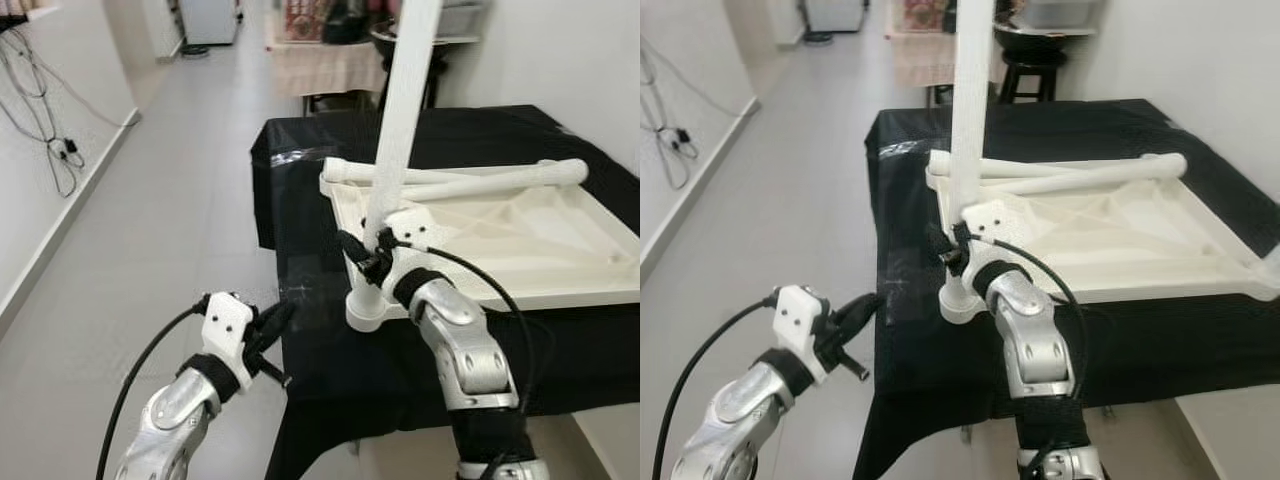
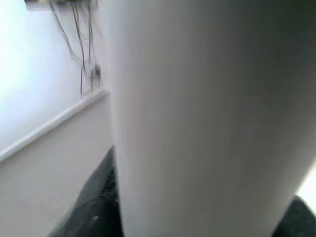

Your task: Building children table

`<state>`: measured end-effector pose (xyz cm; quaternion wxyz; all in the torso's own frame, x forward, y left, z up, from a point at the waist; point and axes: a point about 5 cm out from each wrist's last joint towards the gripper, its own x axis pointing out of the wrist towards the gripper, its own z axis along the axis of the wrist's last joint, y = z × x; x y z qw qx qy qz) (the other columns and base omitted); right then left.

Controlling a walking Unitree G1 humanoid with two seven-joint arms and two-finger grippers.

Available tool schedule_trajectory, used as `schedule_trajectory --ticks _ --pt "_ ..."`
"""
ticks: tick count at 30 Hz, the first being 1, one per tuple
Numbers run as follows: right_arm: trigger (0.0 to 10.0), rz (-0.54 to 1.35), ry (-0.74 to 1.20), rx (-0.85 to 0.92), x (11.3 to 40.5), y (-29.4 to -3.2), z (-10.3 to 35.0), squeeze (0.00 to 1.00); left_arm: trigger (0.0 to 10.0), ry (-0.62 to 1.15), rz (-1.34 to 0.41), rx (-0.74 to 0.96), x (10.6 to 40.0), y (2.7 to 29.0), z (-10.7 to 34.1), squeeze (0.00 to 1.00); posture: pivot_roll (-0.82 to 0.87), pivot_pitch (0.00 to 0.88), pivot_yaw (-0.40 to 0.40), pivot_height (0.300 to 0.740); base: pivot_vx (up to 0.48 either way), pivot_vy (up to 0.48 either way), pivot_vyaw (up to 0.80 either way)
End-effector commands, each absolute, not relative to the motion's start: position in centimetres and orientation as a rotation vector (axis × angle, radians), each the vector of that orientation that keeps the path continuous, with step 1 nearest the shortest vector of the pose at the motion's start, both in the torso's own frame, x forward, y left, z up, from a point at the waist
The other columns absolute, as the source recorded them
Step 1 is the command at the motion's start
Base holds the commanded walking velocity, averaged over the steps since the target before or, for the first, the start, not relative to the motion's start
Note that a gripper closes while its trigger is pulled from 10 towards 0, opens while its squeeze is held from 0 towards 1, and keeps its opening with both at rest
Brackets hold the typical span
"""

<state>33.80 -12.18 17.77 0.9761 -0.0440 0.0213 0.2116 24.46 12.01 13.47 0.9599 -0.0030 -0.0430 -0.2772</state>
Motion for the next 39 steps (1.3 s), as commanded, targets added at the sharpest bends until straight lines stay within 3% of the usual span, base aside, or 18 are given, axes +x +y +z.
schedule_trajectory --ticks 1,8,9,10,11,12,14,22,23,24,35,38,39 --pt "10.0 0.476 0.09 -0.045 34.5 -12.1 17.2 1.0 10.0 -0.077 -0.557 -0.002 24.4 12.0 13.3 0.0 0.02 0.062 -0.049 0.74 0.0 0.0 0.0" --pt "10.0 0.561 0.003 -0.041 34.5 -11.1 19.5 1.0 10.0 -0.076 -0.565 -0.009 24.5 11.9 13.3 0.0 0.01 0.064 -0.043 0.74 0.0 0.0 0.0" --pt "10.0 0.687 -0.026 -0.055 34.5 -10.8 20.1 0.95 10.0 -0.076 -0.566 -0.01 24.5 11.9 13.3 0.0 0.01 0.065 -0.046 0.74 0.0 0.0 0.0" --pt "10.0 0.802 -0.039 -0.063 34.4 -10.5 20.5 0.18 10.0 -0.077 -0.566 -0.011 24.5 11.9 13.3 0.0 0.01 0.065 -0.046 0.74 0.0 0.0 0.0" --pt "10.0 0.879 -0.046 -0.069 34.3 -10.3 20.7 0.18 10.0 -0.077 -0.565 -0.011 24.5 11.9 13.3 0.0 0.01 0.065 -0.046 0.74 0.0 0.0 0.0" --pt "10.0 0.95 -0.06 -0.096 34.3 -10.3 20.9 0.0 10.0 -0.078 -0.564 -0.011 24.5 11.9 13.3 0.0 0.02 0.065 -0.051 0.74 0.0 0.0 0.0" --pt "10.0 1.064 -0.069 -0.136 34.3 -10.3 21.0 0.0 10.0 -0.08 -0.561 -0.011 24.5 11.9 13.3 0.0 0.02 0.066 -0.053 0.74 0.0 0.0 0.0" --pt "10.0 1.227 -0.052 -0.119 34.8 -10.3 21.0 0.0 10.0 -0.081 -0.559 -0.009 24.5 12.0 13.4 0.0 0.03 0.068 -0.055 0.74 0.0 0.0 0.0" --pt "3.1 1.257 -0.039 -0.1 34.8 -10.3 20.9 0.0 10.0 -0.081 -0.559 -0.009 24.4 12.0 13.4 0.0 0.03 0.072 -0.055 0.74 0.0 0.0 0.0" --pt "0.0 1.271 -0.03 -0.085 34.9 -10.4 20.8 0.0 10.0 -0.081 -0.56 -0.009 24.4 12.0 13.4 0.0 0.03 0.072 -0.055 0.74 0.0 0.0 0.0" --pt "0.0 1.274 -0.01 -0.04 34.5 -10.1 18.9 0.0 10.0 -0.081 -0.561 -0.007 24.2 11.9 13.5 0.0 0.04 0.081 -0.058 0.74 0.0 0.0 0.0" --pt "0.0 1.13 0.018 -0.047 34.3 -9.5 17.6 0.0 10.0 -0.08 -0.56 -0.006 24.2 11.9 13.5 0.0 0.03 0.077 -0.062 0.74 0.0 0.0 0.0" --pt "0.0 0.918 0.057 -0.071 34.7 -9.1 16.6 0.0 10.0 -0.08 -0.56 -0.006 24.2 11.9 13.4 0.0 0.03 0.077 -0.061 0.74 0.0 0.0 0.0"
